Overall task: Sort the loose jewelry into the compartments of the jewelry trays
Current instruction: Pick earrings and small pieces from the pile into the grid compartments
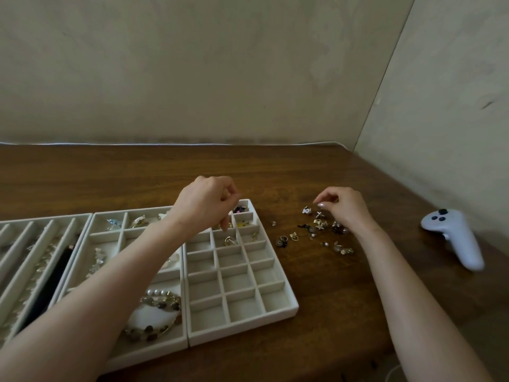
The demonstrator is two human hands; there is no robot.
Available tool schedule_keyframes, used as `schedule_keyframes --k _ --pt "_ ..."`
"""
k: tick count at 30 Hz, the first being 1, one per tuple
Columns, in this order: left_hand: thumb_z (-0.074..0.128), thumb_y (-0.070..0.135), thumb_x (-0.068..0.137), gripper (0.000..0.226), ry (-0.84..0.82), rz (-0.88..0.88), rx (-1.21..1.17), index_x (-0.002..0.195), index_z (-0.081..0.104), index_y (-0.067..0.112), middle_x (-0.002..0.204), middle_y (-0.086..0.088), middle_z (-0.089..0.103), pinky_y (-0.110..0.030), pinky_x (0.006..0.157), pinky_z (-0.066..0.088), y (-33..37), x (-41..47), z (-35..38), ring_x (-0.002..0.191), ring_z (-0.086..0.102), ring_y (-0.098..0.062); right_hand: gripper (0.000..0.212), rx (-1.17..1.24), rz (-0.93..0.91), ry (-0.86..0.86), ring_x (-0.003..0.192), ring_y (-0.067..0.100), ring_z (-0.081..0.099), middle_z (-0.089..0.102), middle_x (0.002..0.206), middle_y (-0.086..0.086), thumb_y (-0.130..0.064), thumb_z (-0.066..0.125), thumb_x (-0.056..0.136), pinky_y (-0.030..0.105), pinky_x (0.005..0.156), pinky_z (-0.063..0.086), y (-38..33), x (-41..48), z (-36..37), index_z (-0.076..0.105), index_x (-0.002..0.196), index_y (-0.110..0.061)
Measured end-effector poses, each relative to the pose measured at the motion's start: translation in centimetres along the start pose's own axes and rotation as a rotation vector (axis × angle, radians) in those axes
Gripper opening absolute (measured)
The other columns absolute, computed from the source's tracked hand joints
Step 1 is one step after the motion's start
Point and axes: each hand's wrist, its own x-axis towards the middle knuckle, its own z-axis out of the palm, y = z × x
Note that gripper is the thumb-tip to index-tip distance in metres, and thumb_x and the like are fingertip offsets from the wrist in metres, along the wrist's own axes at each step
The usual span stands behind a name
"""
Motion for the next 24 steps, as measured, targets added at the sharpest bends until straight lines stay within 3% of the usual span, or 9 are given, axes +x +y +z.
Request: schedule_keyframes --k 5,10,14,20,24 --pt "0.051 0.033 0.092 0.02 -0.204 -0.051 0.037 0.089 0.061 0.017 0.063 0.0 0.07 -0.036 0.066 0.058 0.0 0.2 0.2 0.053 0.066 -0.011 0.01 0.128 -0.011 -0.081 0.109 0.012 0.053 0.066 0.106 -0.005 -0.032 0.066 0.084 0.041 0.1 0.041 -0.2 -0.2 -0.6 0.069 0.092 -0.026" --pt "0.051 0.035 0.092 0.023 -0.24 -0.072 0.015 0.091 0.061 0.015 0.067 -0.001 0.07 -0.035 0.066 0.058 -0.1 0.2 0.2 0.057 0.067 -0.013 0.01 -0.014 -0.063 -0.118 0.106 0.011 0.053 0.064 0.103 -0.008 -0.035 0.07 0.079 0.038 0.093 0.045 -0.9 -0.2 0.6 0.069 0.088 -0.029" --pt "0.051 0.034 0.092 0.021 -0.207 -0.042 0.059 0.094 0.061 0.015 0.07 -0.001 0.069 -0.037 0.066 0.058 0.0 0.1 0.2 0.06 0.068 -0.014 0.014 -0.018 -0.064 -0.088 0.097 0.009 0.055 0.062 0.093 -0.011 -0.035 0.072 0.079 0.034 0.086 0.049 -1.1 -0.2 1.1 0.068 0.087 -0.025" --pt "0.05 0.035 0.093 0.026 -0.189 0.006 0.105 0.082 0.062 0.015 0.063 0.002 0.069 -0.031 0.06 0.058 -0.1 0.1 0.0 0.052 0.066 -0.009 0.005 -0.108 -0.143 -0.057 0.095 0.01 0.053 0.061 0.099 -0.008 -0.031 0.068 0.083 0.028 0.078 0.042 -1.1 -0.2 1.3 0.066 0.084 -0.027" --pt "0.049 0.035 0.093 0.028 0.072 0.068 0.103 0.078 0.06 0.015 0.06 0.005 0.066 -0.022 0.051 0.049 0.0 0.1 -0.2 0.046 0.057 0.002 0.004 0.228 -0.244 -0.014 0.084 0.009 0.058 0.063 0.092 -0.004 -0.021 0.069 0.082 0.024 0.076 0.046 -3.0 -1.2 1.3 0.067 0.085 -0.018"
